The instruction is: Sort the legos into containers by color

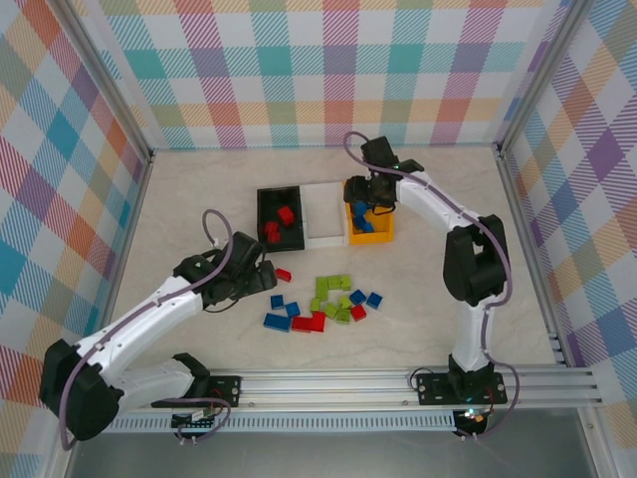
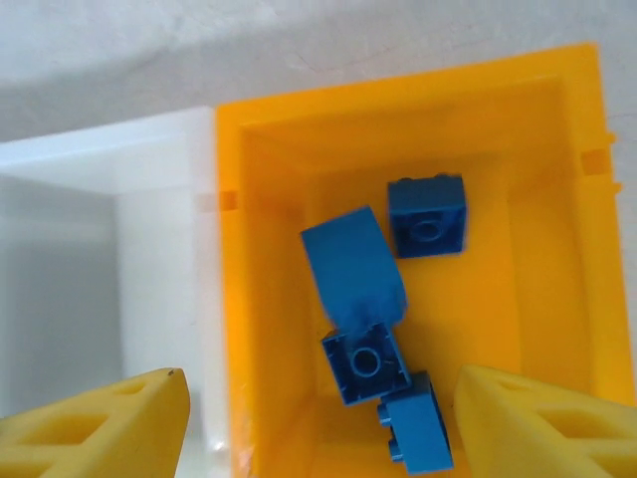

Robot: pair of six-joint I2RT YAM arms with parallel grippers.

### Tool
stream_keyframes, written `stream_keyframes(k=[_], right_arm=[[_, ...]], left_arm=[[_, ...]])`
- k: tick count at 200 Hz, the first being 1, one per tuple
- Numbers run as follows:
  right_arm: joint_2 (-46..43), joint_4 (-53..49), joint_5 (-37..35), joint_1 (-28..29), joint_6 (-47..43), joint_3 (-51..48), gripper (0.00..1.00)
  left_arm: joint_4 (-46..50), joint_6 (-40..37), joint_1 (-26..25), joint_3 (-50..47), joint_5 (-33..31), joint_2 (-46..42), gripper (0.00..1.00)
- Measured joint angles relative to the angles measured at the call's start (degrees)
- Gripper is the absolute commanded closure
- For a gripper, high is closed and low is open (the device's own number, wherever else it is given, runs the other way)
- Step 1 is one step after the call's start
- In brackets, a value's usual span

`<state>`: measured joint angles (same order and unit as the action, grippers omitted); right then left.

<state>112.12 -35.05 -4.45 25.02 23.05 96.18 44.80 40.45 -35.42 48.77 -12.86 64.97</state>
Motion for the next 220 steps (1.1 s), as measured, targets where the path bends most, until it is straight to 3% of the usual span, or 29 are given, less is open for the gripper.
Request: stream_keyframes(k=[52, 97, 148, 194, 220], right_arm=[[-17.64, 3.61, 2.16, 0.94, 0.44, -16.0, 0.29], [-22.14, 4.28, 2.36, 1.01, 0.98, -23.85, 0.29], [-24.61, 4.7, 1.9, 0.98, 1.53, -24.52, 0.29], [-26.14, 5.49, 1.88, 0.98, 1.53, -24.52, 0.29], [-26.14, 5.49, 1.88, 0.98, 1.53, -24.57, 0.29]], left_arm=[[-3.15, -4.15, -2.19, 6.16, 0.81, 18.49, 0.08], [-4.48, -6.56, -2.58, 13.03, -0.59, 29.42, 0.13], [-4.85, -8.63, -2.67, 16.11, -1.75, 37.81, 0.31], [-6.12, -10.23, -2.78, 17.29, -2.19, 40.33, 0.45], [-6.82, -10.93, -2.78, 17.73, -2.19, 40.76, 0.59]])
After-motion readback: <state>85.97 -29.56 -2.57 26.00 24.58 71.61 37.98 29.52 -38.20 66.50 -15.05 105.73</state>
